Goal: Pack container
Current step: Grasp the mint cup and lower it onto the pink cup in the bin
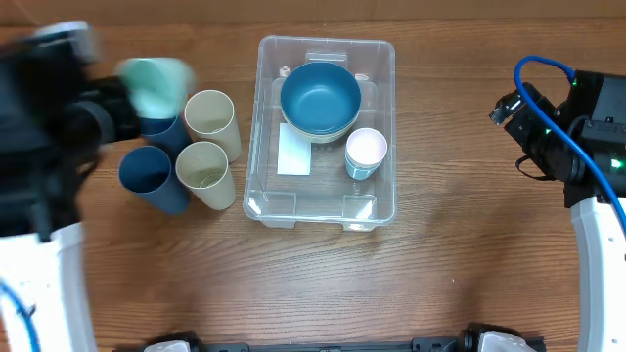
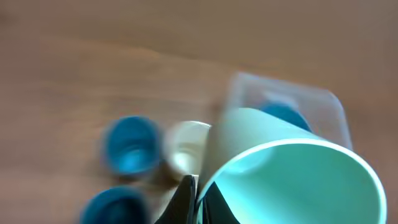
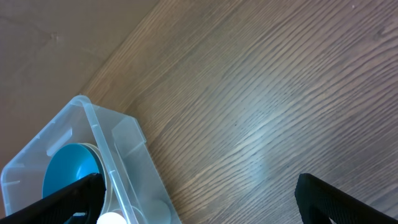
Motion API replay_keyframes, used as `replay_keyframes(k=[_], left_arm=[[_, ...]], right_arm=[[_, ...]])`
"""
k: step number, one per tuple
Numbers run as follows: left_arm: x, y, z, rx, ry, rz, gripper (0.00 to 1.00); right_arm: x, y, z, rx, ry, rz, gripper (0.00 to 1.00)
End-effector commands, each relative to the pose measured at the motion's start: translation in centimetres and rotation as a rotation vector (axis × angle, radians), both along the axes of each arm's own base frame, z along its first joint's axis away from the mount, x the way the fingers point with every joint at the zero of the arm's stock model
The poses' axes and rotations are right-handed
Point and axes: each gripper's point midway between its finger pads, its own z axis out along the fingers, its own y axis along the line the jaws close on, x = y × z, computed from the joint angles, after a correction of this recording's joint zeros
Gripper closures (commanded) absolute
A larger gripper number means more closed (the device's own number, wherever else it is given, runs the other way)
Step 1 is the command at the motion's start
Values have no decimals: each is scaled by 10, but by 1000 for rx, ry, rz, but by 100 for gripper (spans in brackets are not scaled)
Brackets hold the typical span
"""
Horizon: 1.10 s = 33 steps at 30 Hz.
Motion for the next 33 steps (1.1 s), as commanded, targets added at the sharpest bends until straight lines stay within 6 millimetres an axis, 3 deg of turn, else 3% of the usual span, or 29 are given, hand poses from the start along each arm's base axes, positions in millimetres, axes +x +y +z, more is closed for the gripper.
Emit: replay_keyframes(k=[1, 2, 5, 8, 10, 16, 21, 25, 26, 28, 31, 33], left_arm=[[17, -100, -27, 137, 15, -440, 96], [22, -135, -45, 161, 39, -555, 96], [27, -191, -81, 229, 80, -738, 96], [39, -226, -117, 343, 116, -783, 96], [37, -261, -141, 412, 121, -855, 96], [29, -303, -172, 440, 134, -955, 96], [40, -311, -193, 439, 159, -920, 96], [41, -311, -194, 436, 160, -915, 95], [42, -310, -193, 435, 162, -900, 91], [47, -304, -189, 442, 166, -840, 64], [59, -278, -158, 487, 158, -658, 50], [64, -256, -128, 471, 152, -540, 46]], right_arm=[[2, -1, 5, 0, -16, -6, 0], [2, -1, 5, 0, -16, -6, 0], [2, -1, 5, 0, -16, -6, 0], [2, -1, 5, 0, -16, -6, 0], [2, -1, 5, 0, -16, -6, 0], [2, -1, 5, 0, -16, -6, 0], [2, -1, 5, 0, -16, -6, 0], [2, -1, 5, 0, -16, -6, 0], [2, -1, 5, 0, -16, -6, 0], [2, -1, 5, 0, -16, -6, 0], [2, -1, 5, 0, -16, -6, 0], [2, -1, 5, 0, -16, -6, 0]])
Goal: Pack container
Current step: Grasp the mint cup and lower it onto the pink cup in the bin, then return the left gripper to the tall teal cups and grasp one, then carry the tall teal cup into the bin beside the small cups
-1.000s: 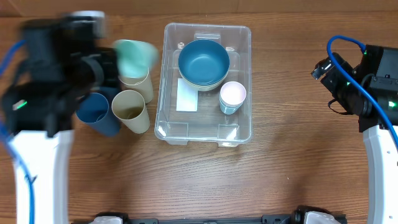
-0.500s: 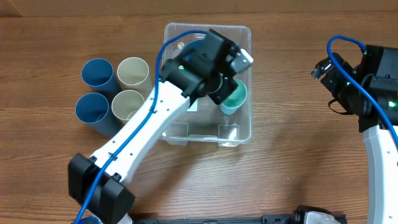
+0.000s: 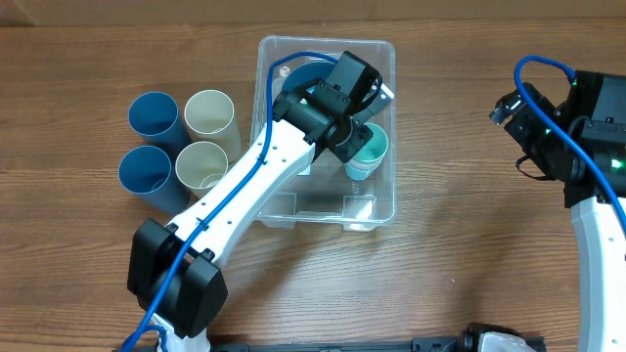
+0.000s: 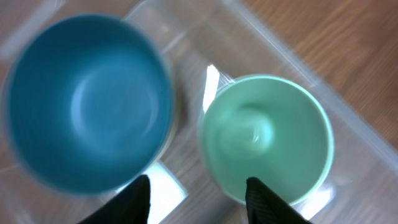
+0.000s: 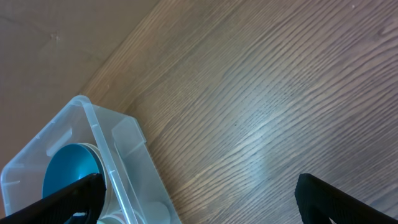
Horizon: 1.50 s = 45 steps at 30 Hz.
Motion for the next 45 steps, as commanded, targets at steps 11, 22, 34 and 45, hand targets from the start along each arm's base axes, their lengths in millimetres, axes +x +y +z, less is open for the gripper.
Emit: replay_keyframes(k=[11, 22, 34, 45], left_arm=[[9, 283, 156, -277, -10, 986, 16], [17, 374, 14, -247, 405, 1198, 28], [43, 393, -42, -170, 434, 1228, 92], [40, 426, 83, -201, 74, 1377, 96]], right_arm=[[2, -1, 5, 0, -16, -6, 0], [2, -1, 5, 0, -16, -6, 0], [2, -1, 5, -1, -16, -6, 0], [2, -1, 5, -1, -16, -6, 0]])
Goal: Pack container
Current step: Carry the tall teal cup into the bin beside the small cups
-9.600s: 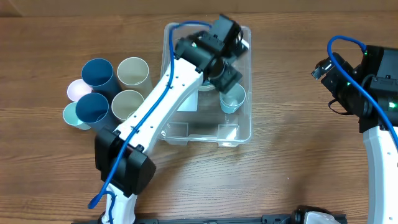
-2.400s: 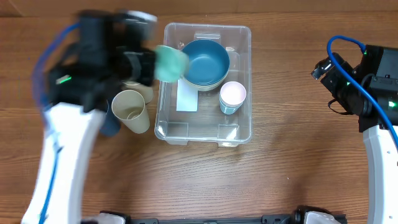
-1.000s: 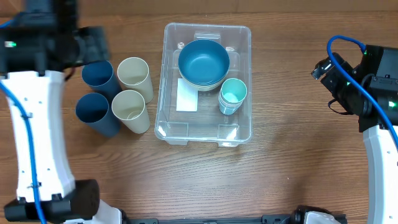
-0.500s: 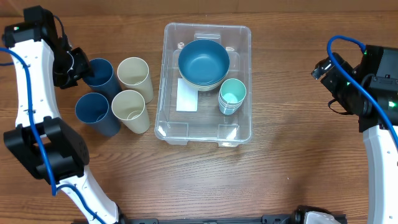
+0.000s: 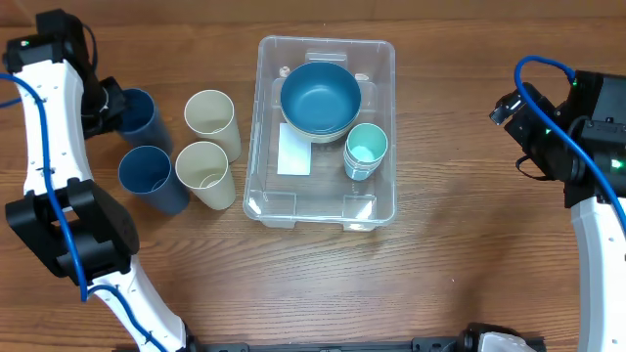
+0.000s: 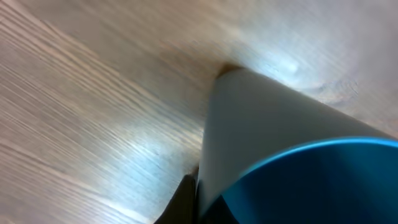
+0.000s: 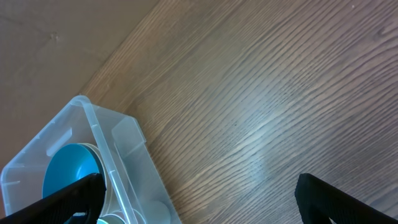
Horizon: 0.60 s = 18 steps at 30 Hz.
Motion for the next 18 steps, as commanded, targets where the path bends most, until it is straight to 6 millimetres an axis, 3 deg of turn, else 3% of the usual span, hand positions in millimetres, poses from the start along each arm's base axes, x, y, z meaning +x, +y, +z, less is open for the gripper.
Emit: replay_keyframes(k=[1, 4, 6, 8, 10, 13, 18], left_arm=[[6, -15, 146, 98, -375, -77, 96], [-14, -68, 244, 169, -622, -249, 96], [-31, -109, 281, 176, -724, -389, 96], [-48, -157, 297, 144, -774, -553, 96], [-61, -206, 290, 84, -753, -722, 96], [-76, -253, 259, 13, -632, -870, 96], [-80, -294, 197, -53, -384, -983, 96]], right_arm=[[2, -1, 5, 0, -16, -6, 0], [2, -1, 5, -1, -16, -6, 0], [2, -1, 5, 0, -16, -6, 0], [2, -1, 5, 0, -16, -6, 0], [2, -1, 5, 0, -16, -6, 0], [2, -1, 5, -1, -16, -6, 0], [2, -1, 5, -1, -16, -6, 0]])
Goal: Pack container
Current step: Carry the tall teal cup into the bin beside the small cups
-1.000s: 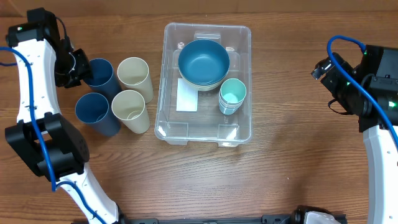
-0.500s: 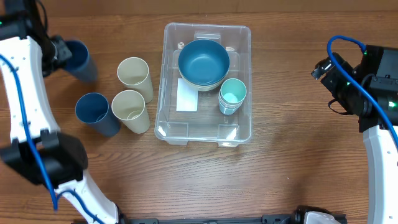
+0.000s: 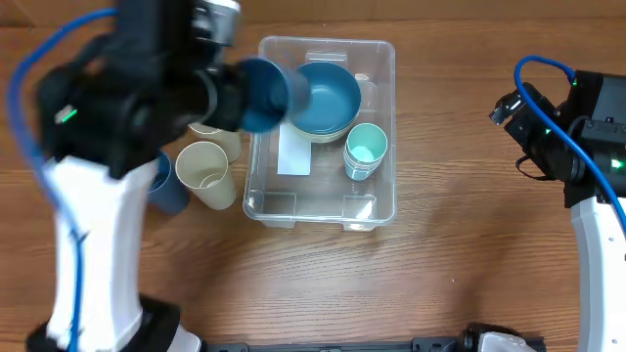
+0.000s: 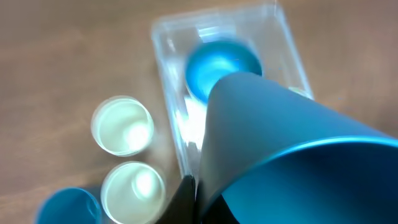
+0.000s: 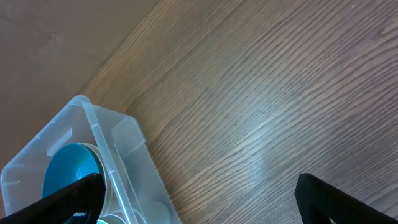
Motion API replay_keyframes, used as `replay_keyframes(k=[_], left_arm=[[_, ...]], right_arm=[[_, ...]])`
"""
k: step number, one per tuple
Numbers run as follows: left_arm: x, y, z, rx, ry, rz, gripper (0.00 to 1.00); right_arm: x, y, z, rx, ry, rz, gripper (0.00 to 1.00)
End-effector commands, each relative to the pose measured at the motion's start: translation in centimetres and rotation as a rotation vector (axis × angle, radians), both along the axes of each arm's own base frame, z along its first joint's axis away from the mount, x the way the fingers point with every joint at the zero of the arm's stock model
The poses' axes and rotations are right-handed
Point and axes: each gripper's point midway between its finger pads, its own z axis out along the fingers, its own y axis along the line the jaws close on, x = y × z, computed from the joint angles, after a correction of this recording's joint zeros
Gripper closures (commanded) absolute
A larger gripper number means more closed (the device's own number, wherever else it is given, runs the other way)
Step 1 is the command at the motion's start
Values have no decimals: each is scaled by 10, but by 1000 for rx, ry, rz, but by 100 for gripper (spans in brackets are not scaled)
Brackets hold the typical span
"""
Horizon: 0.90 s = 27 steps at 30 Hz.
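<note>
A clear plastic container (image 3: pixel 377 205) holds a blue bowl (image 3: pixel 333 98) stacked on another bowl, and a mint cup (image 3: pixel 368 149) nested in a pink one. My left gripper (image 4: pixel 195 194) is shut on the rim of a dark blue cup (image 3: pixel 262 94), which hangs tilted over the container's left wall beside the bowl. The cup (image 4: pixel 292 155) fills most of the left wrist view. Far to the right, my right gripper (image 5: pixel 199 208) is open over bare wood, with the container's corner (image 5: pixel 106 149) at its left finger.
Two cream cups (image 4: pixel 122 125) (image 4: pixel 132 188) and another dark blue cup (image 4: pixel 64 206) stand on the table left of the container. The left arm (image 3: pixel 108 127) hides part of them from overhead. A white card (image 3: pixel 293 154) lies on the container's floor.
My left gripper was at the far left, shut on the back dark blue cup standing on the table. Now it holds that cup raised over the container's left side. The right arm has not moved.
First my left gripper held the mint cup above the cups on the left. Then it was open over that cup, nested in the pink cup in the container. Later it was shut on a dark blue cup at the left, which is now over the container.
</note>
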Motion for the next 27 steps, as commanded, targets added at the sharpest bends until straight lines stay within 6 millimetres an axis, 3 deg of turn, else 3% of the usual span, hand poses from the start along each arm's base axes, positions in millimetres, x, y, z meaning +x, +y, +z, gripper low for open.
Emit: replay_keyframes(k=[1, 6, 14, 19, 22, 25, 26, 27], left_arm=[[4, -32, -44, 53, 143, -99, 96], [13, -63, -95, 120, 281, -159, 96], [51, -76, -185, 250, 427, -131, 96], [67, -86, -213, 251, 439, -135, 96], [69, -87, -216, 252, 439, -134, 96], [66, -83, -211, 248, 444, -119, 76], [65, -82, -208, 246, 442, -114, 57], [63, -78, -199, 240, 433, -110, 49]], right_arm=[[2, -1, 5, -1, -16, -6, 0], [2, -1, 5, -1, -16, -6, 0], [2, -1, 5, -1, -16, -6, 0], [2, -1, 5, -1, -16, -6, 0], [2, -1, 5, -1, -16, -6, 0], [2, -1, 5, -1, -16, -6, 0], [2, -1, 5, -1, -16, -6, 0], [2, -1, 5, -1, -16, -6, 0]])
